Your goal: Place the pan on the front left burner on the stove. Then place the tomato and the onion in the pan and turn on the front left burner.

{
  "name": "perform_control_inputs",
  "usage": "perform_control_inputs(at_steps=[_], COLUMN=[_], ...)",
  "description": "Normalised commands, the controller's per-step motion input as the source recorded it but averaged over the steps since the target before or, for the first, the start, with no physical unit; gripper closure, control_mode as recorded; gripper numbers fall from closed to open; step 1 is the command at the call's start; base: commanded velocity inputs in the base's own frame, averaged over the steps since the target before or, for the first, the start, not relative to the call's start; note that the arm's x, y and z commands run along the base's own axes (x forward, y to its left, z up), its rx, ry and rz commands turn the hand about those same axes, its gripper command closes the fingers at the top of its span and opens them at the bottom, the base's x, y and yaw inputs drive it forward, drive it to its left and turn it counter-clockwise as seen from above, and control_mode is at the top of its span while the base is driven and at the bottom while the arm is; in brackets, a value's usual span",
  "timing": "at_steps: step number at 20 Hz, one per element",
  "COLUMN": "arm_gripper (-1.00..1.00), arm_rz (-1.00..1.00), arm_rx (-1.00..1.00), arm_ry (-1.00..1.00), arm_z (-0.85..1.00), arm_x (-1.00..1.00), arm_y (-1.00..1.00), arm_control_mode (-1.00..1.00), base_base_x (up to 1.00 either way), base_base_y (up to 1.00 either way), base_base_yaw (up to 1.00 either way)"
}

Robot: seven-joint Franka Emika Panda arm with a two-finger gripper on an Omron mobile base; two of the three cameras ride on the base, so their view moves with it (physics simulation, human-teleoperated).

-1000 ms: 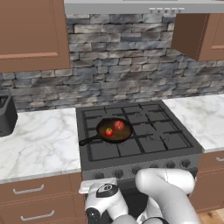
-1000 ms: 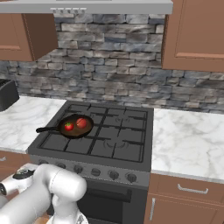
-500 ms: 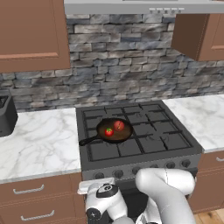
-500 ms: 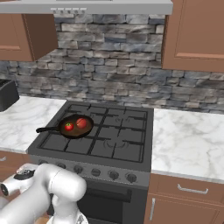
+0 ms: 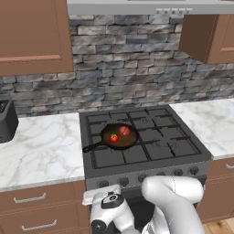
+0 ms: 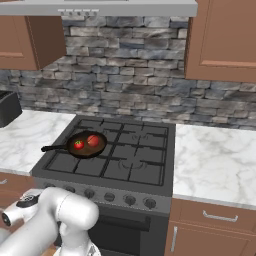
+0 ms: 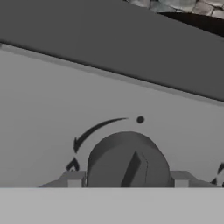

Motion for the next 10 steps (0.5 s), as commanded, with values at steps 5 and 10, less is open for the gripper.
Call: perform_control_inputs(at_steps=[5,10], arm_gripper=[1.0,1.0], arm_rz=[0.08,0.09], arm_rx=[-0.4,-0.5], arm_ry=[0.0,0.0], arm_z=[0.01,0.01], arm_x=[0.0,0.0], arm_y=[0.16,0.12], arm_control_mode=[-1.0,-1.0], base_base_x=[0.0,0.0], base_base_y=[0.0,0.0], base_base_yaw=[0.0,0.0])
